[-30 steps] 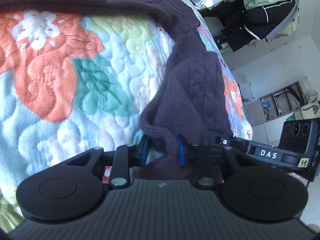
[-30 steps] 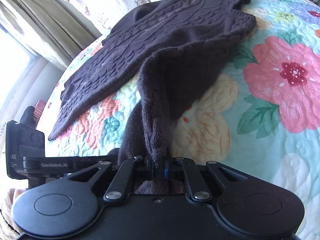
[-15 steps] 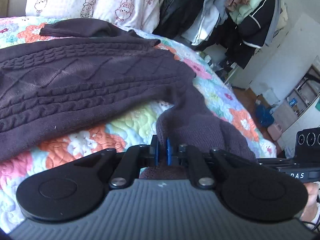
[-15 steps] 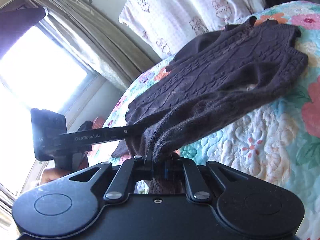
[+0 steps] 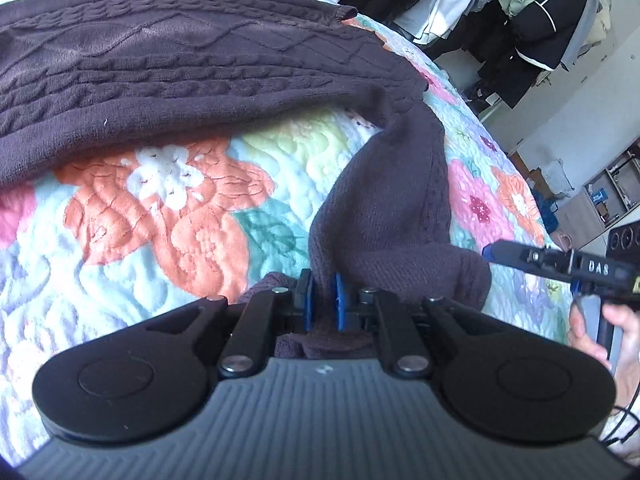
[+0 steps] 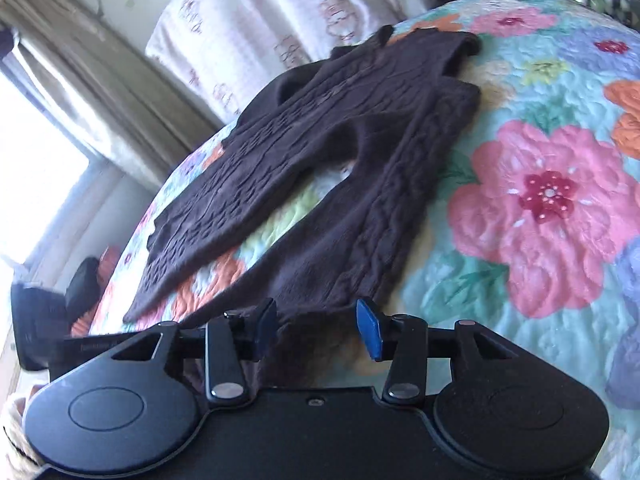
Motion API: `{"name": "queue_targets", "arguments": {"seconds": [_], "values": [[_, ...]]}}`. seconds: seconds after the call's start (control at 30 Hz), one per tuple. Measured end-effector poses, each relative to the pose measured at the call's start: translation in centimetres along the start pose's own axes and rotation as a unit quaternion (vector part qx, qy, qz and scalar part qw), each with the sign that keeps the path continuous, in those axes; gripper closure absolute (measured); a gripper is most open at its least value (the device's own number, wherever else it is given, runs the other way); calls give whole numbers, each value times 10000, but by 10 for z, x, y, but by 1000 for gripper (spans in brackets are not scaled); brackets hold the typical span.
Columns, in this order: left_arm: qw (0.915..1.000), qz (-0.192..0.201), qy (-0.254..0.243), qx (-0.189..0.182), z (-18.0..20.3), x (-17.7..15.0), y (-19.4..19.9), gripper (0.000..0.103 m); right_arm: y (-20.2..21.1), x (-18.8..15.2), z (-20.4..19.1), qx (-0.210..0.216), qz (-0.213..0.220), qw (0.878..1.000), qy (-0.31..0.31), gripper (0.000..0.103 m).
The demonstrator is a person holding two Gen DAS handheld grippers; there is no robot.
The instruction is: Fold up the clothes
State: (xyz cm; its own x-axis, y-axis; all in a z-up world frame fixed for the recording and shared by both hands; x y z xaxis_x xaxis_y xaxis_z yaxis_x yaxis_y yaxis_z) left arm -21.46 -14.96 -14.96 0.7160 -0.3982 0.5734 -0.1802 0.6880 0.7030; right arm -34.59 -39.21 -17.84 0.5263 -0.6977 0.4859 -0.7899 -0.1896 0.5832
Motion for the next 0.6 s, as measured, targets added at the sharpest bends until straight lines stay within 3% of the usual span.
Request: {"name": "queue_targets", "arguments": {"seconds": [0.07,0.13,0.27,0.33,0.4,0.47,0.5,0.53,0.6], "values": [[9999,-38,107,-130,-2,-2,-2,82,-7,11,15,-238,53,9997,-81,50],[9996,-74,124,-232,-2,-5,-5,68,-15,21,29,-430,67,9990,-128,49],[9994,-153,76,-290,1,-6,-13,53,-34,47,49,-679,43,9977,-39,48],[9986,-173,296,-414,0,-4,-20,34,-42,71,60,-822,244,9963,7,39],[9967,-162,642,-473,-4,0,-30,33,-50,99,74,-987,516,9938,-71,35],[9971,-118,624,-429,-6,6,-35,46,-58,126,87,-1019,747,9914,-345,35],[9978,-140,540,-350,-7,6,-36,76,-63,136,90,-861,772,9916,-572,35],[9984,-191,453,-276,-8,6,-36,91,-69,144,93,-726,780,9914,-753,35],[9986,-160,415,-289,-8,6,-34,92,-86,149,93,-631,682,9926,-777,35]]}}
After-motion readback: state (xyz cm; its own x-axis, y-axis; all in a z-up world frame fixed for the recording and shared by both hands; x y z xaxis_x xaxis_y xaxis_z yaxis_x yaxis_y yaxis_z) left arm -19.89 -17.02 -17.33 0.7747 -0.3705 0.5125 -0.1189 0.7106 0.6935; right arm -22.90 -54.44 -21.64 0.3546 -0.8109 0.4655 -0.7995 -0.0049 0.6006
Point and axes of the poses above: each gripper's, at about its wrist camera, not at the fingertips, and y roughly against the way its jaws point, z to its right, x to its top, the point moved 9 cm from there along -y, roughly the way its jaws point, and after that the axes turned 6 degrees about -y, right-handed, at the moved point
